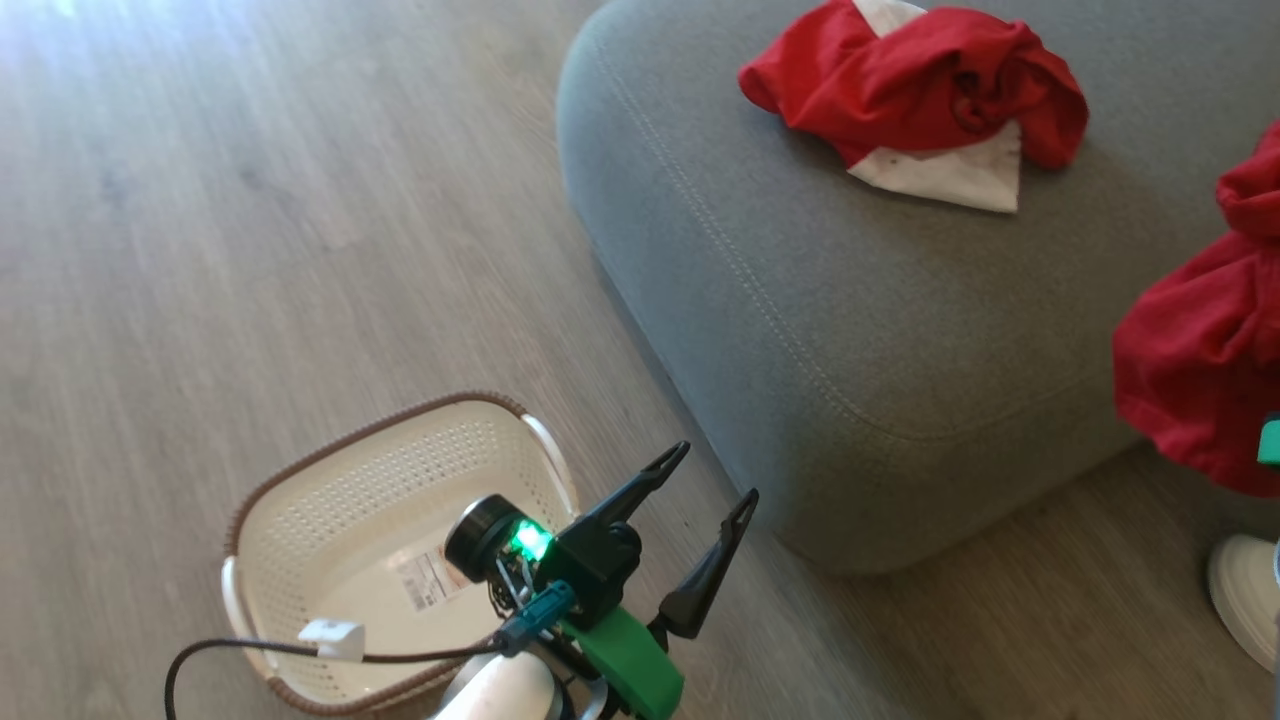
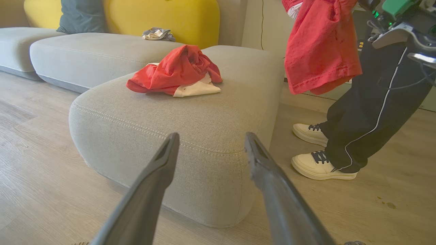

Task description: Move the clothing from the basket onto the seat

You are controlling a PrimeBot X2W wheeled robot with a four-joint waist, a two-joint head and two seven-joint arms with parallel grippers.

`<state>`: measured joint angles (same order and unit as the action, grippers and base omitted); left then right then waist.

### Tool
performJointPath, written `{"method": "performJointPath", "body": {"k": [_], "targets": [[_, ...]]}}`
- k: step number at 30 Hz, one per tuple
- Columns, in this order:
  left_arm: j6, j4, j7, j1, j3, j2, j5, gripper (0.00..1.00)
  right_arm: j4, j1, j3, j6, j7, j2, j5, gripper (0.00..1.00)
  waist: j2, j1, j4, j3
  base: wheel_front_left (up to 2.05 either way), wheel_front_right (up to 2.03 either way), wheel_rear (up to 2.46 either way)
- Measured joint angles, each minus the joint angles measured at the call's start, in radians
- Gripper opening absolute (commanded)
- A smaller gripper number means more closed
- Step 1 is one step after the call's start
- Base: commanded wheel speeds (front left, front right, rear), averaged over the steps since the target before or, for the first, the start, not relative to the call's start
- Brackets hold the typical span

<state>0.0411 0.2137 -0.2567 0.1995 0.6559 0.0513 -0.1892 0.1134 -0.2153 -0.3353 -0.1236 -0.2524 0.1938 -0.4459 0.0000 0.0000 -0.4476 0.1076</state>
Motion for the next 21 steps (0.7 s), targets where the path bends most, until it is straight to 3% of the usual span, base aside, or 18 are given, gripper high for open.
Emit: {"method": "performJointPath", "body": {"k": [10,21], "targets": [[0.017,0.018,0.000,0.019,0.000,0.000,0.045,1.00,-0.004,-0.040,0.001,0.000,0.000,-0.035,-0.003,0.00,0.0000,0.0000,-0.036,0.074,0.00,0.00,0.00],[0.064,0.036,0.000,0.116,0.030,0.056,0.131,1.00,0.093,-0.429,-0.024,0.000,-0.004,0.054,-0.089,0.00,0.0000,0.0002,-0.032,0.277,0.00,0.00,0.00]]}}
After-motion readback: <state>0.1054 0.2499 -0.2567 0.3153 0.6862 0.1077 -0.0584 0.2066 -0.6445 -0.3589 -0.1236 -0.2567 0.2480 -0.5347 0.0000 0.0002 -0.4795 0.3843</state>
